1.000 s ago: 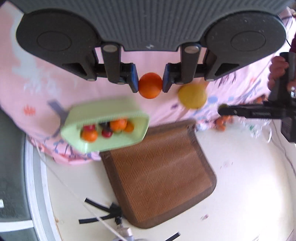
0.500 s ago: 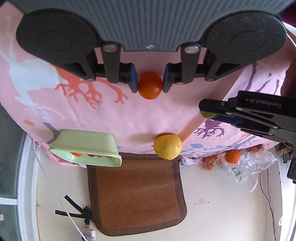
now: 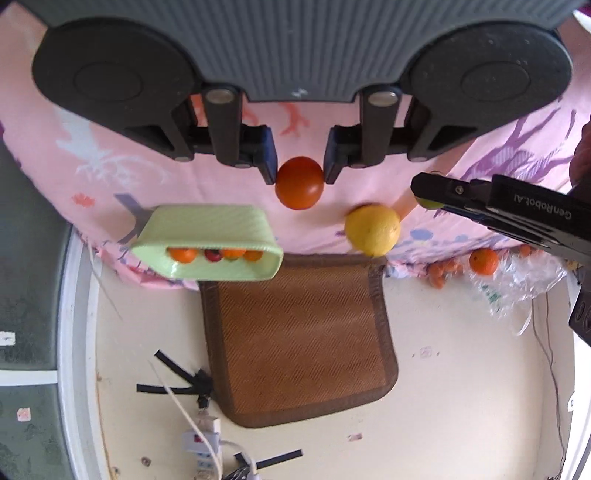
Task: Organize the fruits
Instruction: 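Carry tangerine and green tomato into the green basket and open both tools, then grasp the yellow pomelo with the right tool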
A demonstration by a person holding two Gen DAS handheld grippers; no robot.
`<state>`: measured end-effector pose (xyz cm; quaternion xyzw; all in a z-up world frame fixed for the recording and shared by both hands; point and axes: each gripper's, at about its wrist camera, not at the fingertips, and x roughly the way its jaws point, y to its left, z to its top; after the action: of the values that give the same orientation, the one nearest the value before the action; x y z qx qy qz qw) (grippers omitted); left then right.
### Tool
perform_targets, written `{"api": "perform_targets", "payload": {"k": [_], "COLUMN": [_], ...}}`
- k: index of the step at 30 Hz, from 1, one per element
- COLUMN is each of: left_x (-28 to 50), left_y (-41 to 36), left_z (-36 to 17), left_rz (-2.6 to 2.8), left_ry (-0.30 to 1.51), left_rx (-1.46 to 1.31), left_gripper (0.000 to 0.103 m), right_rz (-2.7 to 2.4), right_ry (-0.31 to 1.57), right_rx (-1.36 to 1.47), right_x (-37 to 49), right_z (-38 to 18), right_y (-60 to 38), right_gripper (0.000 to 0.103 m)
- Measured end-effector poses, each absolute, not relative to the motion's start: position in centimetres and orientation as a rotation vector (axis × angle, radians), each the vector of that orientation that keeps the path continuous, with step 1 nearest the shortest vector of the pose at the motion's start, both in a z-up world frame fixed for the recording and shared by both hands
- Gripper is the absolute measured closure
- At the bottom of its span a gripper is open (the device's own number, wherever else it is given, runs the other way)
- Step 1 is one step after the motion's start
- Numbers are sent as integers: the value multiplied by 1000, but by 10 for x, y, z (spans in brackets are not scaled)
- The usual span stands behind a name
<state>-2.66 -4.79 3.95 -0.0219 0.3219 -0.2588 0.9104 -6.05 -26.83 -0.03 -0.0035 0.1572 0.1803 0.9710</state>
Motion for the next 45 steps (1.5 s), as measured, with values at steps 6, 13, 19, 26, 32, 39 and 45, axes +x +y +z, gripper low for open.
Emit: {"api": "perform_targets", "payload": {"k": [6, 13, 19, 26, 32, 39, 45], "left_x": [65, 143, 159, 138, 71, -3, -32], "left_y": [-90, -137, -151, -131, -37, 52, 71], "left_z": [76, 55, 37, 59, 99, 49, 15], "left_rz": [-571, -523, -506, -521, -398, -58, 66], "left_ry": [644, 712, 732, 671, 481, 553, 575], "left_rx": [-117, -122, -75, -119, -175, -98, -19], "left_gripper": [75, 75, 67, 60, 53, 53, 53], "right_rz": [298, 249, 246, 211, 309, 563, 559], "right_ry": [253, 321, 309, 237, 211, 359, 487], "right_rx": [16, 21, 21, 79, 150, 150, 103], "right_x": [-2, 54, 63, 50, 23, 22, 55], "right_z": [16, 0, -7, 1, 16, 4, -11], "right_y": [-292, -305, -302, -312, -294, -213, -164], "right_gripper": [74, 73, 70, 59, 59, 38, 34]}}
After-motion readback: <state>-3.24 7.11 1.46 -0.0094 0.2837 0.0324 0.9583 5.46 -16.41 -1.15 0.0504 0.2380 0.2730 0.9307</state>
